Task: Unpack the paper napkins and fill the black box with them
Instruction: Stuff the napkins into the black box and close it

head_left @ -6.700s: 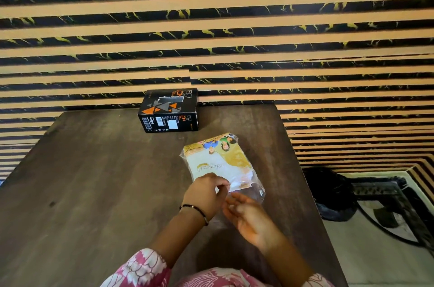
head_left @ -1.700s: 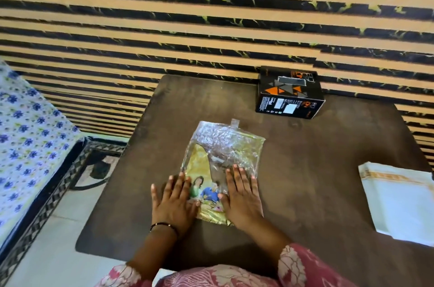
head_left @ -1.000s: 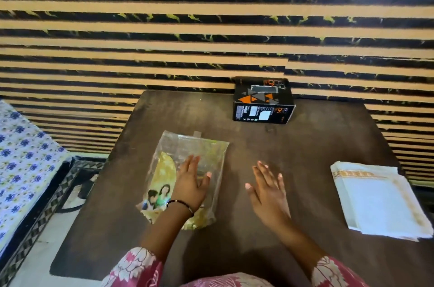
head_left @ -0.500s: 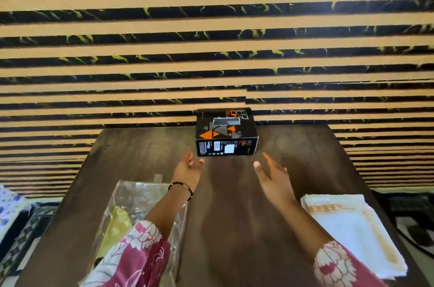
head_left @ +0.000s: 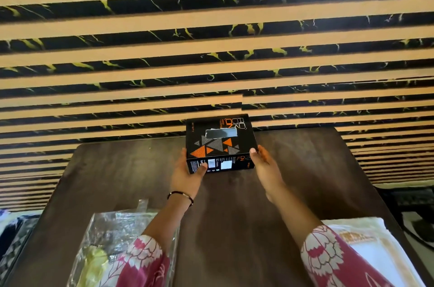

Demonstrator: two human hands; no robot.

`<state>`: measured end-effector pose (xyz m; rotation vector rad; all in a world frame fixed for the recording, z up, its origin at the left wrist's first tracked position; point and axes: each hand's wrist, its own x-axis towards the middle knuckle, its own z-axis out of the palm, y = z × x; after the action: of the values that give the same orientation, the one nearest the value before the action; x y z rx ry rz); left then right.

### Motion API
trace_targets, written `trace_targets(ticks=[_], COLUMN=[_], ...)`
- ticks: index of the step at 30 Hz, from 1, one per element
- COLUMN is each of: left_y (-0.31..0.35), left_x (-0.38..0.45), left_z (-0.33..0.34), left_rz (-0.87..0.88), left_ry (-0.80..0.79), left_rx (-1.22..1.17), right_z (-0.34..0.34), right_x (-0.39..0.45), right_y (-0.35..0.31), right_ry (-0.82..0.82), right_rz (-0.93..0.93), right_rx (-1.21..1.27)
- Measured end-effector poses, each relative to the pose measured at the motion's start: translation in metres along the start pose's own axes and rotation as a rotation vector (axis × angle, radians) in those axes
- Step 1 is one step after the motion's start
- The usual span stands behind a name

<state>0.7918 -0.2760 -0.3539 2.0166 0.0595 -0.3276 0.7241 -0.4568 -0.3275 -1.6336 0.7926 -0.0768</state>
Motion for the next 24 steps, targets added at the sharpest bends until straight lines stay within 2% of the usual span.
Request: trace_targets(ticks=[6, 12, 18, 21, 24], left_y=[0.0, -0.025, -0.058, -0.071, -0.078], left_x=[-0.044, -0.106, -0.178, -0.21, -0.228], left_z=[0.0, -0.008, -0.021, -0.034, -0.043], left_rz=[0.009, 0.081, 0.067, 0.154, 0.246], left_ry=[-0.014, -0.055, -0.109, -0.079, -0.01], left_rx=[0.072, 0.01, -0.061, 0.025, 0.104], right_z=[-0.008, -0.024, -0.041, -0.047, -0.051], right_x=[-0.025, -0.09, -0.165, -0.196, -0.221], right_y=[0.021, 0.051, 0.089, 0.116, 0.132], right_ry=[0.008, -0.012, 0.0, -0.006, 0.011], right_rz=[-0.002, -0.015, -0.045, -0.056, -0.082], right_rx=[0.034, 0.043, 0.075, 0.011, 0.056])
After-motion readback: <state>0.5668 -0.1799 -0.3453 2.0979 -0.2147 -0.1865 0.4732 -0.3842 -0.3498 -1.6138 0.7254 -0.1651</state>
